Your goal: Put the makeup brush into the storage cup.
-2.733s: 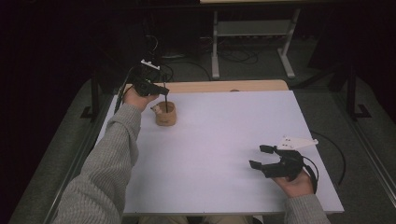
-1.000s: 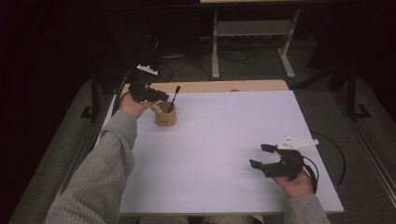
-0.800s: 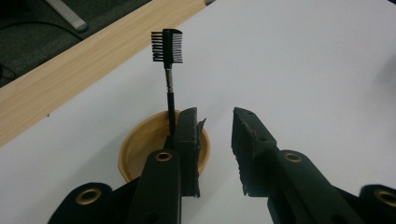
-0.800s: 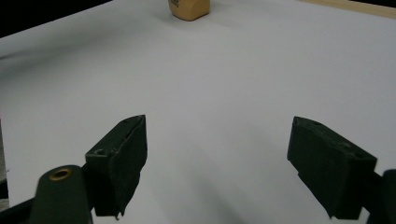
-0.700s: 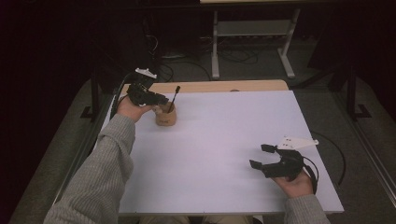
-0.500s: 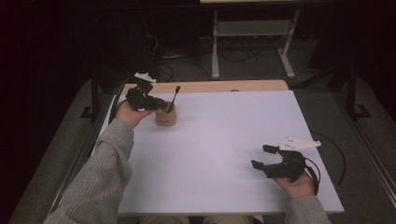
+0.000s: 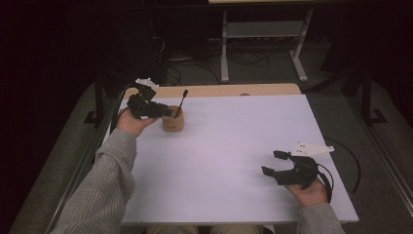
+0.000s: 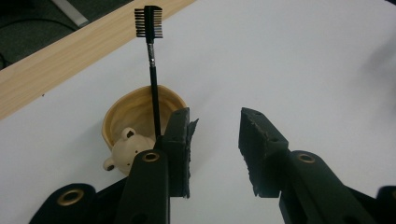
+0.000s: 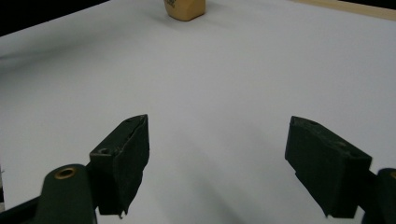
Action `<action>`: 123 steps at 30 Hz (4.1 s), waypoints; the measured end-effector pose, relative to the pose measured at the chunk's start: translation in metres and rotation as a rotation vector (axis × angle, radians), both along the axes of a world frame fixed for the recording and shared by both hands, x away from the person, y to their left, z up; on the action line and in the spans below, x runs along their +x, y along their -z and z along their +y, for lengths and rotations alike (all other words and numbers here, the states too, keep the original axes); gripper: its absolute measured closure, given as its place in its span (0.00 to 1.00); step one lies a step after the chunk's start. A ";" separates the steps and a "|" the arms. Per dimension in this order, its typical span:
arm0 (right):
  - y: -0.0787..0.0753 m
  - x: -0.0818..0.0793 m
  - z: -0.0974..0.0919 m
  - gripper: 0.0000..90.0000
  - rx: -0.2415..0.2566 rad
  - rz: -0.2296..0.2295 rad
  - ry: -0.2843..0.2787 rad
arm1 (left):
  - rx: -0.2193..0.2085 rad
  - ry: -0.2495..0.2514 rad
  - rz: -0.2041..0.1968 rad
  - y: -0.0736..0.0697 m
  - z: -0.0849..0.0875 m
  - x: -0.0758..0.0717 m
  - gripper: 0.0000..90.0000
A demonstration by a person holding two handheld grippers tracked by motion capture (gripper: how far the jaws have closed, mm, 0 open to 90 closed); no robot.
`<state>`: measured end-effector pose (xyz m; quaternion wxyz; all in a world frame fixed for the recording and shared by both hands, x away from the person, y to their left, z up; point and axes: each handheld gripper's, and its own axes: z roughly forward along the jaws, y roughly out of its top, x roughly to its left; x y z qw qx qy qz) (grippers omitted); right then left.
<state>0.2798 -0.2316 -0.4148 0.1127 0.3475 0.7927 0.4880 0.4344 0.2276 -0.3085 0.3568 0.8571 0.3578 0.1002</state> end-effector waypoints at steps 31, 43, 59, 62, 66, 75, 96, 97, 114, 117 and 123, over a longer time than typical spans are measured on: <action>-0.002 0.003 -0.002 0.23 0.000 -0.009 0.010 | -0.037 0.045 -0.020 0.004 -0.007 -0.034 0.62; -0.001 0.006 -0.001 0.24 -0.021 -0.011 0.016 | -0.041 0.028 -0.025 0.012 -0.005 -0.044 0.56; 0.001 0.006 0.007 0.24 -0.069 -0.004 -0.003 | -0.033 0.077 -0.049 0.042 -0.001 -0.064 0.52; 0.002 0.007 0.009 0.24 -0.081 0.007 -0.005 | -0.056 0.074 -0.049 0.044 0.002 -0.068 0.51; 0.002 0.006 0.012 0.24 -0.091 0.001 -0.012 | -0.059 0.072 -0.057 0.046 0.005 -0.074 0.49; 0.000 0.002 0.014 0.23 -0.077 -0.005 -0.006 | -0.112 0.072 -0.067 0.047 0.011 -0.092 0.47; 0.002 0.004 0.005 0.23 -0.063 0.006 0.014 | -0.126 0.103 -0.038 0.064 0.016 -0.109 0.36; 0.003 0.004 0.006 0.23 -0.064 0.009 0.014 | -0.116 0.108 -0.050 0.066 0.017 -0.111 0.36; 0.001 0.002 0.005 0.23 -0.064 0.000 0.011 | -0.100 0.102 -0.057 0.078 0.024 -0.135 0.32; 0.001 0.002 0.005 0.23 -0.062 0.000 0.010 | -0.102 0.102 -0.060 0.079 0.024 -0.139 0.32; 0.002 0.001 0.006 0.23 -0.069 0.007 0.005 | -0.113 0.094 -0.069 0.084 0.026 -0.146 0.31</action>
